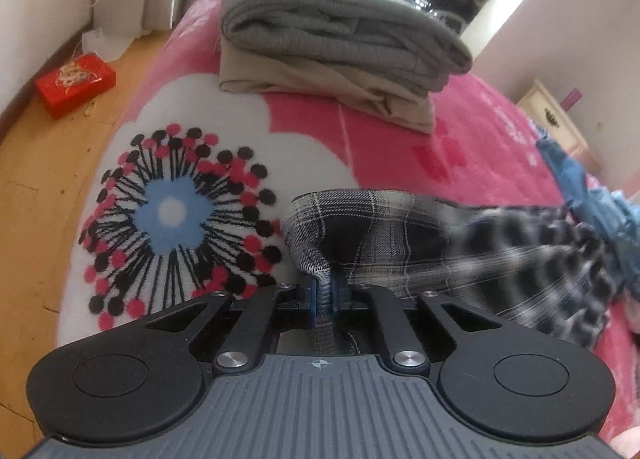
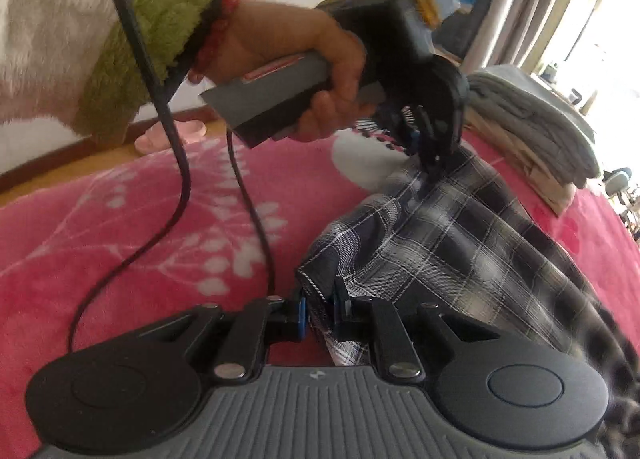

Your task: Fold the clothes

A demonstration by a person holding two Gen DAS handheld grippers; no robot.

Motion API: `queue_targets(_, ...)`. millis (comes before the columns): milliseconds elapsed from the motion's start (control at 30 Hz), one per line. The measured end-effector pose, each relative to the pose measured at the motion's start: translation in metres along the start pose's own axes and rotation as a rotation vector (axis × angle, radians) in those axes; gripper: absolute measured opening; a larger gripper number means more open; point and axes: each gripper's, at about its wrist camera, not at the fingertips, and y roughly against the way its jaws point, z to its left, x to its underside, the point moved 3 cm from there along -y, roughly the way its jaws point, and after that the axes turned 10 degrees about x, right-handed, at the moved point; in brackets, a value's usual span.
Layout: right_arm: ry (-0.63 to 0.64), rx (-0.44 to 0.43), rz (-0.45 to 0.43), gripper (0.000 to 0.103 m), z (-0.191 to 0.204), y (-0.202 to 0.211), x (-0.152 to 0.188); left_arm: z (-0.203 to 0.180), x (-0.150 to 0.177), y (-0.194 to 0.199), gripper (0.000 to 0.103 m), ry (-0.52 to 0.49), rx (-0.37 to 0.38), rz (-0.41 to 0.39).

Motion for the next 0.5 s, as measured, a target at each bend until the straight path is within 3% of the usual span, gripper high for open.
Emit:
queue_targets(67,-0.079,-0.045,0.008,0.02,-0.011,0.0,0.001,0.004,0.0,0.018,0.03,0.004,-0.019,0.004)
queue_targets(133,-0.147,-0.089,0.004,0.04,-0.02,0.001,0.003,0.01,0.001,0.045,0.031,-0.03,-0.081,-0.005)
queue_targets(233,-0.196,-0.117,-0.023,0.049,-0.023,0.007,0.004,0.026,0.001,0.103,0.031,-0.056,-0.184,-0.043)
queue_targets(367,-0.219,-0.157,-0.05,0.052,-0.022,0.013,0.006,0.046,0.003,0.169,0.032,-0.026,-0.314,-0.103)
queue_targets(433,-0.22,-0.162,-0.061,0.053,-0.022,0.018,0.007,0.047,0.012,0.178,0.033,0.012,-0.312,-0.1)
queue_targets(500,-0.214,-0.155,-0.077,0.053,-0.025,0.027,0.007,0.038,0.03,0.169,0.036,0.053,-0.244,-0.069)
